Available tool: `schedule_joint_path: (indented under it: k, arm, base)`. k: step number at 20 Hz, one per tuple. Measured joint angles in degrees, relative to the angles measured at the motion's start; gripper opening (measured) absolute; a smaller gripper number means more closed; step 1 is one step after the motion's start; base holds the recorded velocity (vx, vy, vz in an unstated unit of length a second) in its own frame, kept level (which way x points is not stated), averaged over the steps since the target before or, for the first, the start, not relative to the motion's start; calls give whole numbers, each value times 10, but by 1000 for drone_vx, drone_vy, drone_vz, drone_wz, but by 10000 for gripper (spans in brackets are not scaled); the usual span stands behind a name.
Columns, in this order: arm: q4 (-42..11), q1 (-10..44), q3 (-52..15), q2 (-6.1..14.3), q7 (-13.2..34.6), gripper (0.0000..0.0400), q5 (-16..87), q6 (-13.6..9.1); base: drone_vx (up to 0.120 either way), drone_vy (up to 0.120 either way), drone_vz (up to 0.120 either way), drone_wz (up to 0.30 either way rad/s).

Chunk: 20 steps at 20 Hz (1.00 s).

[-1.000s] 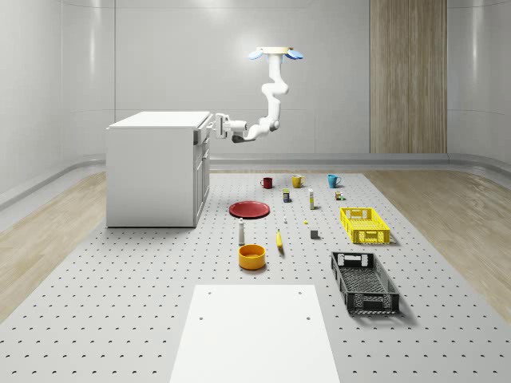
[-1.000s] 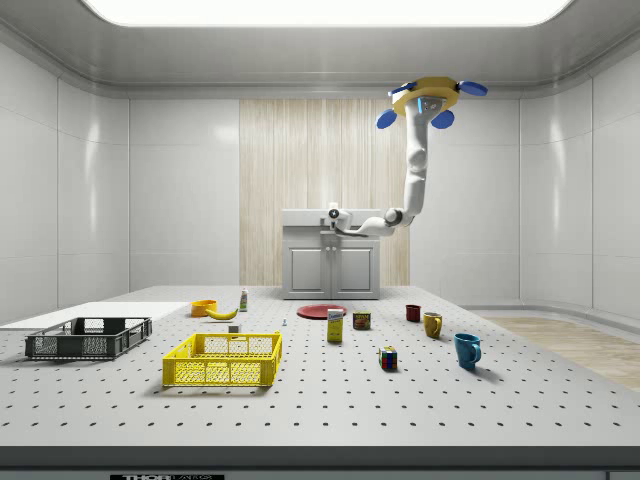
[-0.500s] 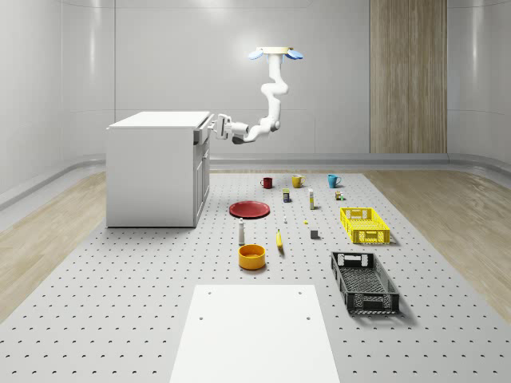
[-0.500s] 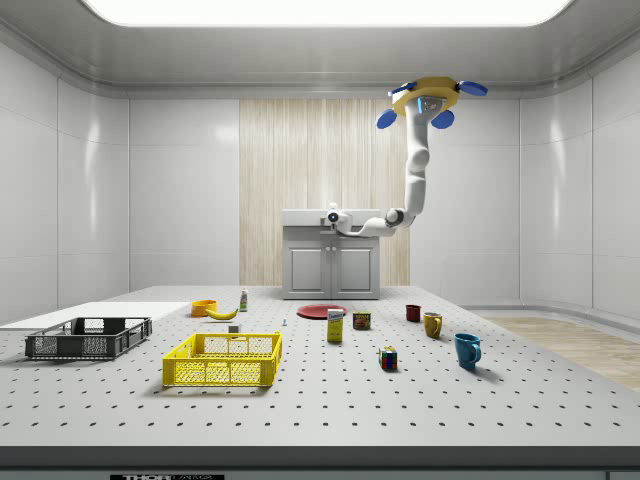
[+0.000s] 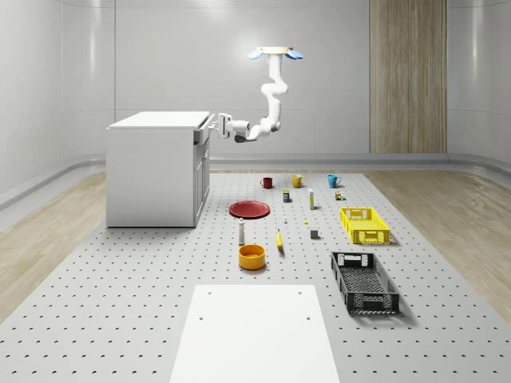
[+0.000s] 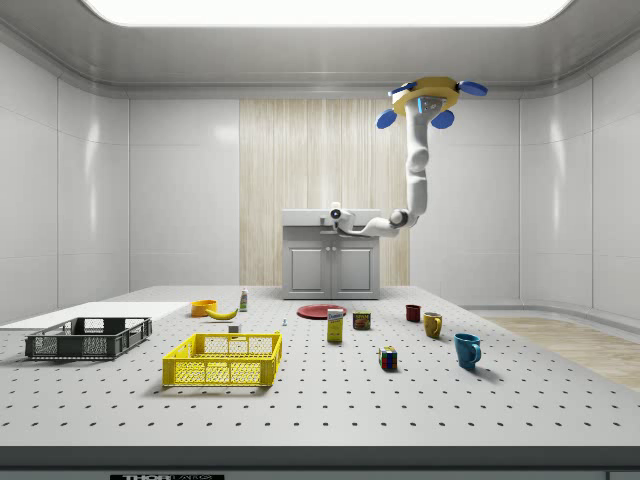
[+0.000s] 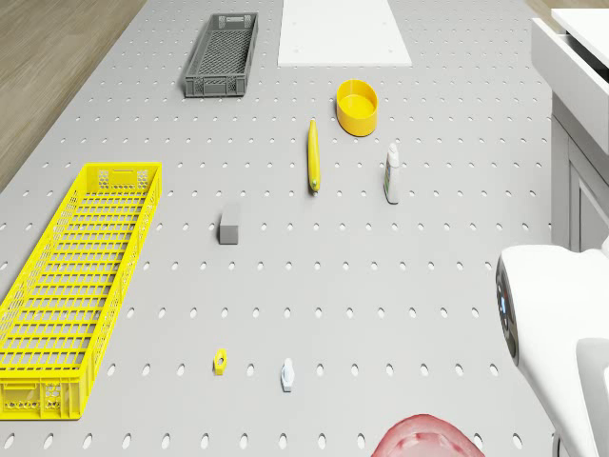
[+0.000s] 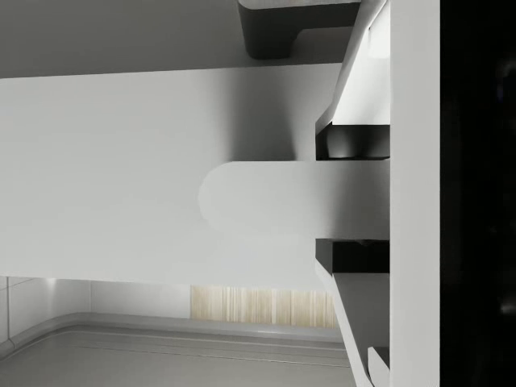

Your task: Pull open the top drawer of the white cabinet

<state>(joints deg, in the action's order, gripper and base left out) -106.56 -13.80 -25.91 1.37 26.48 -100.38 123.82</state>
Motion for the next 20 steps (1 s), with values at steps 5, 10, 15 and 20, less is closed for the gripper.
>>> schedule_joint_path:
  k: [5, 10, 15, 20]
  arm:
    - [-24, -35, 47, 22, -6, 121, -8, -15]
    - [-45, -44, 82, 39, -14, 119, -10, -30]
    - [-57, -29, 104, 48, -10, 109, -9, -45]
    - [-61, -11, 113, 49, -9, 106, -7, -54]
  base:
    - [0, 0, 0, 0]
    - [0, 0, 0, 0]
    - [0, 0, 0, 0]
    - [0, 0, 0, 0]
